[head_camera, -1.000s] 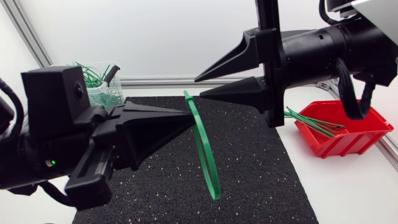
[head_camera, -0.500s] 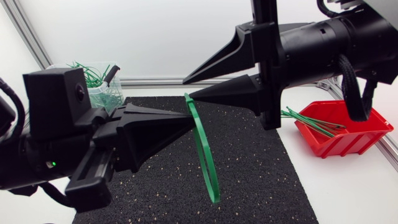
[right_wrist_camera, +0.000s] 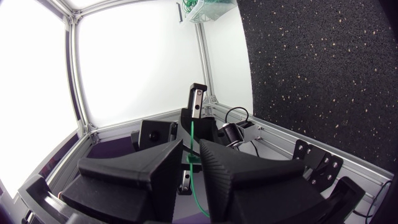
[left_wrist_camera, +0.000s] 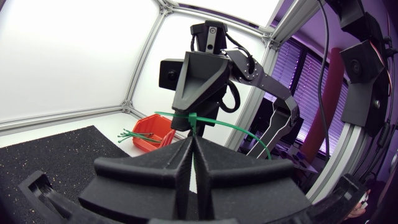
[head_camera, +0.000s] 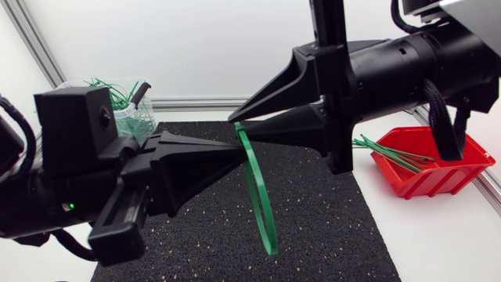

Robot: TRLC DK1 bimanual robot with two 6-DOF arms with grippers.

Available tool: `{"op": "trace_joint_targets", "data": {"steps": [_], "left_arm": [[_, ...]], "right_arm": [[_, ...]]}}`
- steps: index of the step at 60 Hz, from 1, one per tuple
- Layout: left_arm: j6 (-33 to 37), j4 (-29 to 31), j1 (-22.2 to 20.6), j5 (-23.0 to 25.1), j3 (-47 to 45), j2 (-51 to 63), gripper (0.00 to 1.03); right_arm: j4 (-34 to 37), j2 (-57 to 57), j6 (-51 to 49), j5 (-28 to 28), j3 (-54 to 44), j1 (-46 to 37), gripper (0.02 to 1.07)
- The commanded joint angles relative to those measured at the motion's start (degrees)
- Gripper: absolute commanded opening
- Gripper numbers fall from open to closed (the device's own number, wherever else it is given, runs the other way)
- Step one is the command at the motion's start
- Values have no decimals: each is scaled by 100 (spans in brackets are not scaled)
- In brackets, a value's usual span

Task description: Take a green cable tie from the red box, thread the tail through the head to close it, then place it in the transparent bin on the left.

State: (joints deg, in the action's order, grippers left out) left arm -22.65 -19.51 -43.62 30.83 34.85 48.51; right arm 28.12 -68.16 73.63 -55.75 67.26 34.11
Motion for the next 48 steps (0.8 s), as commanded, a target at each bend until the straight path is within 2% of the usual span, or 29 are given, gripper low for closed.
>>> {"op": "trace_joint_targets", "data": {"steps": [1,7,12,20,48], "left_arm": [[15,-71,-42,28,4,62,4],[15,-71,-77,37,4,62,4],[15,-62,-95,37,4,62,4],[15,-53,-112,28,13,44,4],[-11,114,-385,11,22,-290,4]], "right_arm": [[9,-39,-68,-50,-117,78,28],[-26,-48,-76,-15,-117,70,22],[-17,-57,-94,-15,-126,70,21],[-26,-57,-129,81,-135,43,8],[-8,-136,-270,222,-214,-18,8]]}}
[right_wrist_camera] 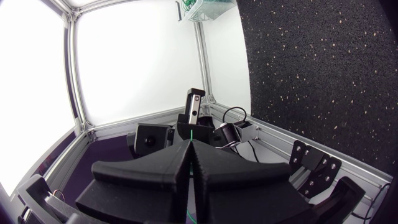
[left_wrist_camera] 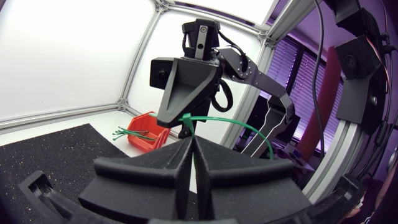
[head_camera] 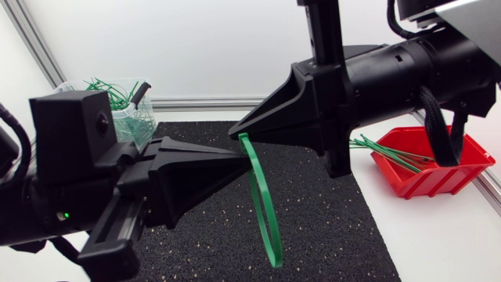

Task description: Take a green cable tie from the red box, thread the tail through the head to close it, then place it in the transparent bin on the left.

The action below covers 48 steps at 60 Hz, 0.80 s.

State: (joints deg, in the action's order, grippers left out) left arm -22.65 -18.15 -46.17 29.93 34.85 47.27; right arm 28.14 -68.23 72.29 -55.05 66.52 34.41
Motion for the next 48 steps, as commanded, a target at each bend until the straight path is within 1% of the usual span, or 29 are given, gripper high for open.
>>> {"op": "trace_joint_targets", "data": {"steps": [1,8,17,48], "left_arm": [[-11,-4,-138,100,22,-174,4],[-20,57,-217,74,31,-262,4],[-20,145,-331,30,48,-385,4],[-20,251,-392,-5,83,-490,4]], "right_arm": [[-10,-138,-154,161,-139,-49,8],[-2,-279,-233,266,-148,-75,8],[-10,-384,-312,266,-210,-93,8],[16,-587,-462,416,-359,-84,8]]}}
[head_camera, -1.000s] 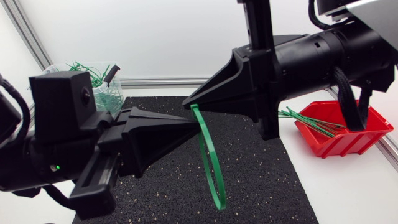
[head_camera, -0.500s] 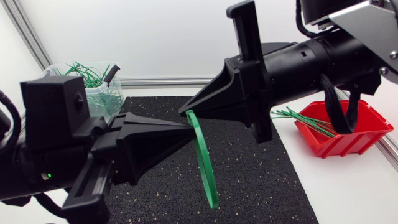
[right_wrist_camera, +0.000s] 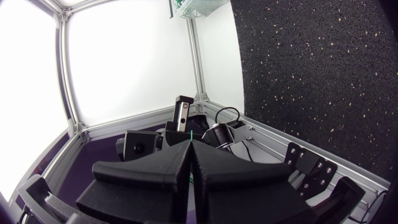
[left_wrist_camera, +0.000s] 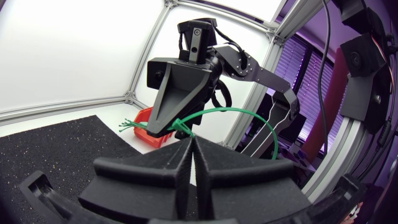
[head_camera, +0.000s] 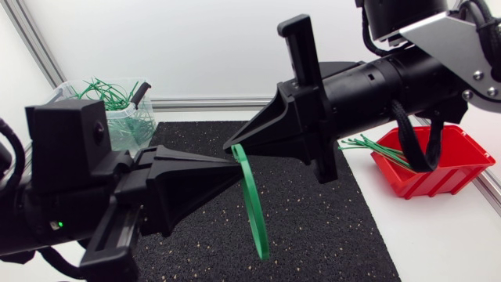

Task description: Take a green cable tie from the red box, thread the tail through the head to close it, then place it in the transparent bin on the left.

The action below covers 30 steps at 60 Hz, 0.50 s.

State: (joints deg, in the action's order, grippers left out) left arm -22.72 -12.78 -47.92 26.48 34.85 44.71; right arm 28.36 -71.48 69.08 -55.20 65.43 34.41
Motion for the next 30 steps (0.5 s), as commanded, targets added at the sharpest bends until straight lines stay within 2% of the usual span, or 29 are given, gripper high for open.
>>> {"op": "trace_joint_targets", "data": {"steps": [1,30], "left_arm": [[-13,-287,-218,340,74,-235,4],[-22,-234,-262,332,110,-296,4]], "right_arm": [[-6,-261,-140,440,-250,-75,8],[12,-384,-299,501,-399,-66,8]]}}
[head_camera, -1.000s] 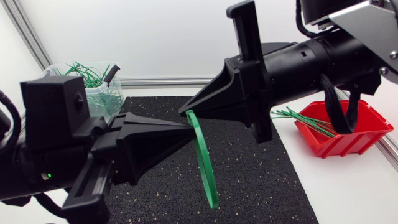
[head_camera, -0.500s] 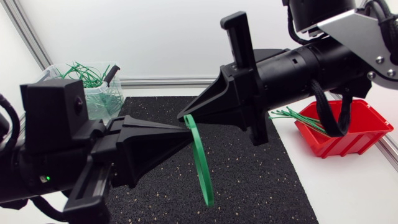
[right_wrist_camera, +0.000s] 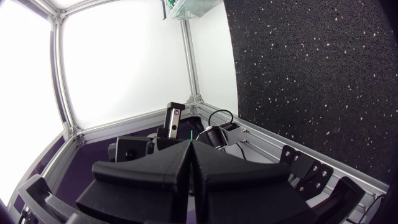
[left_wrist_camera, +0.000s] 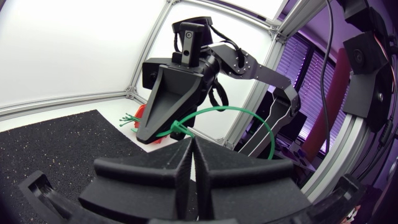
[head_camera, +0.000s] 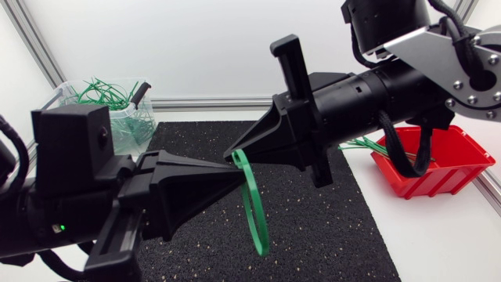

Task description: Take a green cable tie from the red box, thread the tail through the head to close it, then place it in the transparent bin on the left.

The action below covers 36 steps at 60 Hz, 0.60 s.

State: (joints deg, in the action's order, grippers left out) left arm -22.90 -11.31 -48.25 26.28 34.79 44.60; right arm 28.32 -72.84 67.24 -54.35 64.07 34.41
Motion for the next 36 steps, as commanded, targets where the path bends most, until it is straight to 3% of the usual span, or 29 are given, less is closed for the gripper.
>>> {"op": "trace_joint_targets", "data": {"steps": [1,13,15,18,24,29,36], "left_arm": [[-4,-372,-220,351,107,-259,4],[4,-416,17,351,116,23,4],[4,-425,61,342,116,66,4],[4,-425,105,342,134,146,4],[-4,-381,255,325,222,286,4],[-4,-284,299,272,266,330,4],[48,-11,325,105,380,418,4]], "right_arm": [[25,-204,-115,416,-246,-58,8],[297,130,-212,399,-62,30,8],[412,138,-299,363,-9,48,12],[693,138,-528,214,97,118,33],[965,182,-897,240,246,83,38],[1405,165,-1328,249,413,65,48],[1862,138,-2013,653,527,92,58]]}}
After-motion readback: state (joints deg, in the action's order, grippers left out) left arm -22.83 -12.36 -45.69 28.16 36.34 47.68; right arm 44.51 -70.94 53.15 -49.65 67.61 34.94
